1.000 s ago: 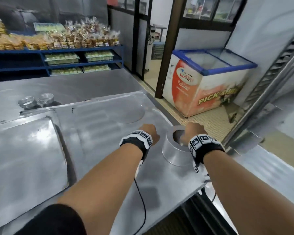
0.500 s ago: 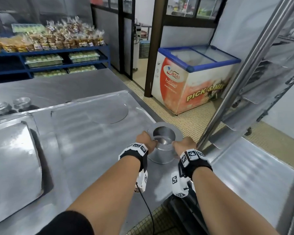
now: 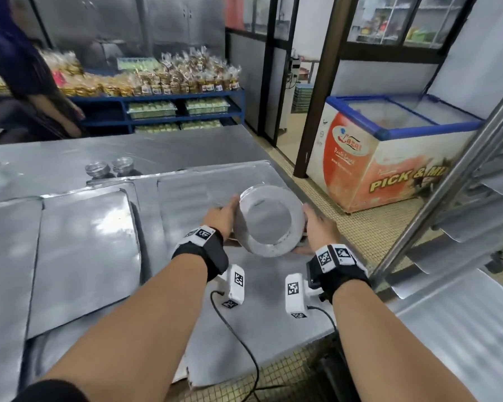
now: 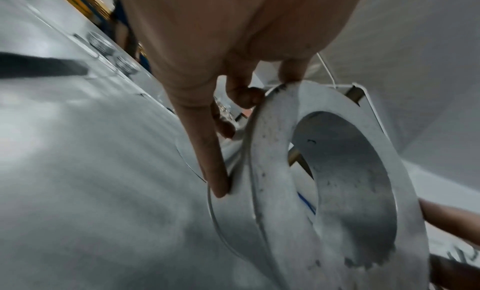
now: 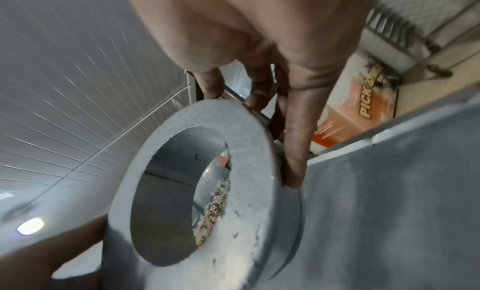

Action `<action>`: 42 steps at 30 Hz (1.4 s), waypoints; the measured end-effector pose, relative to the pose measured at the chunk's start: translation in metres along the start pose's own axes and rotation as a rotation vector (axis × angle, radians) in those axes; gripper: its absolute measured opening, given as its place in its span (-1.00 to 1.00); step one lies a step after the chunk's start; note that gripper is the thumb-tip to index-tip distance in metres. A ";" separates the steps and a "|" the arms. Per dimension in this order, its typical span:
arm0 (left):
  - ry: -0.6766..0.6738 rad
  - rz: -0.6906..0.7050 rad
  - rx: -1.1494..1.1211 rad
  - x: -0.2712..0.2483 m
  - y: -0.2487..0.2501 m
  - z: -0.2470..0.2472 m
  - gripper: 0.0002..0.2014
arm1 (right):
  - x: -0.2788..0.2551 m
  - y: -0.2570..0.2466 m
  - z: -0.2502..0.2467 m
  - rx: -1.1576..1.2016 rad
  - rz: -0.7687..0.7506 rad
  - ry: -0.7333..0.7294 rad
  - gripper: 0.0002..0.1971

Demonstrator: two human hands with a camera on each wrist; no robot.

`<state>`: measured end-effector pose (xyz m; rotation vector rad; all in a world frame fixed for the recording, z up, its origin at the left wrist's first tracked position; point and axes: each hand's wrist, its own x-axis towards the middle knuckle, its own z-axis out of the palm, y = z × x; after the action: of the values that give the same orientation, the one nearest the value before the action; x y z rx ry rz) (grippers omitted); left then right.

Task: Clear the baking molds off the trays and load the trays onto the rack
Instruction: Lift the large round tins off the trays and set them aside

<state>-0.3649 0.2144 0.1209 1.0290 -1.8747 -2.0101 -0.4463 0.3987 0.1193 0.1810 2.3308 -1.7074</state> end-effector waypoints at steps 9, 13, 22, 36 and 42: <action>0.097 0.032 -0.317 -0.035 -0.036 -0.126 -0.77 | -0.036 0.005 0.100 0.367 0.144 -0.430 -0.89; 0.145 0.010 -0.401 -0.044 -0.051 -0.176 -0.95 | -0.056 0.004 0.145 0.316 0.103 -0.524 -0.73; 0.356 0.055 -0.418 -0.045 -0.065 -0.262 -0.66 | -0.105 -0.014 0.242 0.228 -0.005 -0.725 -0.84; 0.429 0.035 -0.399 -0.026 -0.098 -0.340 -0.58 | -0.139 0.011 0.341 -0.151 -0.198 -0.679 -0.71; 0.397 0.050 -0.205 -0.027 -0.116 -0.351 -0.49 | -0.149 0.013 0.346 -0.265 -0.262 -0.625 -0.79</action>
<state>-0.0975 -0.0283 0.0392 1.2017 -1.4458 -1.7642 -0.2571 0.0808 0.0494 -0.6377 2.1136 -1.2742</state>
